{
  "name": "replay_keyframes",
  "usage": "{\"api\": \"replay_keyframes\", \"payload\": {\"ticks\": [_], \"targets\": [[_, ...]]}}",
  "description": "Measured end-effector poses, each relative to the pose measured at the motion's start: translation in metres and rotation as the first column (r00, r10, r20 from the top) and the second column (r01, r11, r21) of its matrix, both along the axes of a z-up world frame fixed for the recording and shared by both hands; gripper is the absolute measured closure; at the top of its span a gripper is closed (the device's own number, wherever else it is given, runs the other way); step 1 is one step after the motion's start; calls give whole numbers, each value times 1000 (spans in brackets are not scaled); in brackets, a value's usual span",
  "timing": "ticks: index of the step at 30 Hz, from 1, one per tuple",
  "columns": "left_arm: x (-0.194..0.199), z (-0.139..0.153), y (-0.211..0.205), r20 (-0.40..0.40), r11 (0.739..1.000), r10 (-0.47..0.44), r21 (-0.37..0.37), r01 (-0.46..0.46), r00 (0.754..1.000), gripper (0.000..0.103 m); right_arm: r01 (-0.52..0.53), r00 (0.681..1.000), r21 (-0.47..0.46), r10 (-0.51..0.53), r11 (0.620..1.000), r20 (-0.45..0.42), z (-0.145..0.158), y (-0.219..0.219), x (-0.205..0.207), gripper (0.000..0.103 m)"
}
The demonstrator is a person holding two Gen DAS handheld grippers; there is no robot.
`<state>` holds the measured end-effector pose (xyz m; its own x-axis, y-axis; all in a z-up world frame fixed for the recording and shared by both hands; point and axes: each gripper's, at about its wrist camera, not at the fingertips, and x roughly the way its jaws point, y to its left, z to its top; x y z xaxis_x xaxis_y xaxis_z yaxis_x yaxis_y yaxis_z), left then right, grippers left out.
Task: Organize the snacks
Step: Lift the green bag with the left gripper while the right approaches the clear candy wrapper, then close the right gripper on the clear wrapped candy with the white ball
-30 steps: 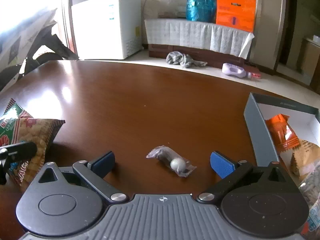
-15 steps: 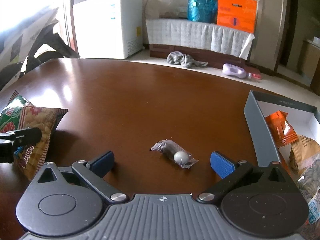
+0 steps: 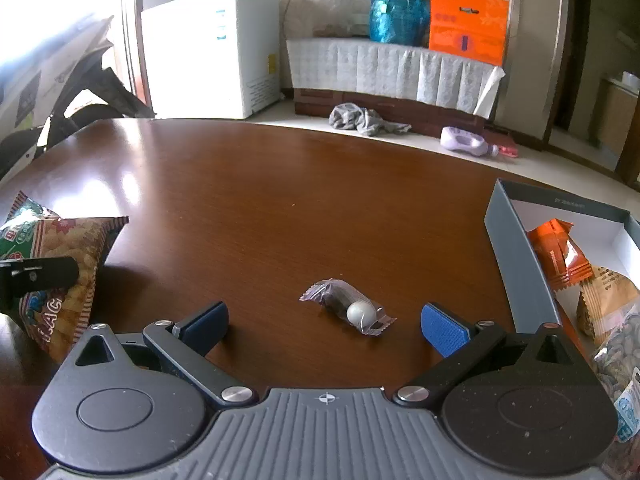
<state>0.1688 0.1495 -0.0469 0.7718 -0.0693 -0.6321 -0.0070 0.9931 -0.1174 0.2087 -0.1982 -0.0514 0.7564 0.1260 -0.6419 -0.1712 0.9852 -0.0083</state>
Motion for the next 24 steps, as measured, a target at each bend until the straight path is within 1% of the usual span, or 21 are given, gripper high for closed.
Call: {"api": "replay_keyframes", "payload": {"ticks": [2,3,5,7,8,9,10,12,13,14,16,18,20,23,24], "targets": [[-2,2,-9,22,994,-62,89,60,998,0,-2,1000,2,2,1000,-5,0,-2,2,0],[-4,3,-13,31,991,-71,116,67,997,0,-5,1000,1,5,1000,-7,1,-2,2,0],[-4,3,-18,26,988,-76,138,72,997,0,-12,1000,2,12,1000,-10,1,-3,3,0],[-4,3,-18,23,989,-79,131,75,997,0,-16,1000,2,16,1000,-8,1,-4,3,2],[-3,3,-16,18,991,-82,112,80,996,0,-18,1000,4,18,1000,-2,2,-5,2,8],[-2,2,-12,10,993,-85,83,84,996,0,-26,1000,6,26,1000,12,2,-6,0,16],[0,0,-7,5,995,-86,50,86,996,0,-33,999,4,33,999,20,3,-5,-1,19],[1,-2,3,-10,996,-88,-20,88,996,0,-49,998,3,48,999,30,3,-5,-4,29],[2,-3,6,-10,995,-96,-32,96,995,0,-58,998,3,58,998,35,4,-5,-5,31],[1,-4,6,-11,994,-111,-24,110,994,0,-63,997,2,63,998,35,4,-5,-5,33],[0,-4,6,-7,992,-129,1,129,992,0,-77,996,4,77,997,35,6,-4,-5,42],[0,-3,6,-5,991,-132,8,132,991,0,-90,995,2,90,996,32,7,-1,-6,56],[0,-4,6,-4,991,-132,9,132,991,0,-106,994,-12,107,994,34,8,4,-8,64],[-3,-5,5,-1,992,-128,9,128,992,0,-110,993,-14,110,994,32,8,9,-5,62],[-4,-5,4,-1,992,-126,5,126,992,0,-108,993,-22,108,994,36,8,11,-3,56]]}}
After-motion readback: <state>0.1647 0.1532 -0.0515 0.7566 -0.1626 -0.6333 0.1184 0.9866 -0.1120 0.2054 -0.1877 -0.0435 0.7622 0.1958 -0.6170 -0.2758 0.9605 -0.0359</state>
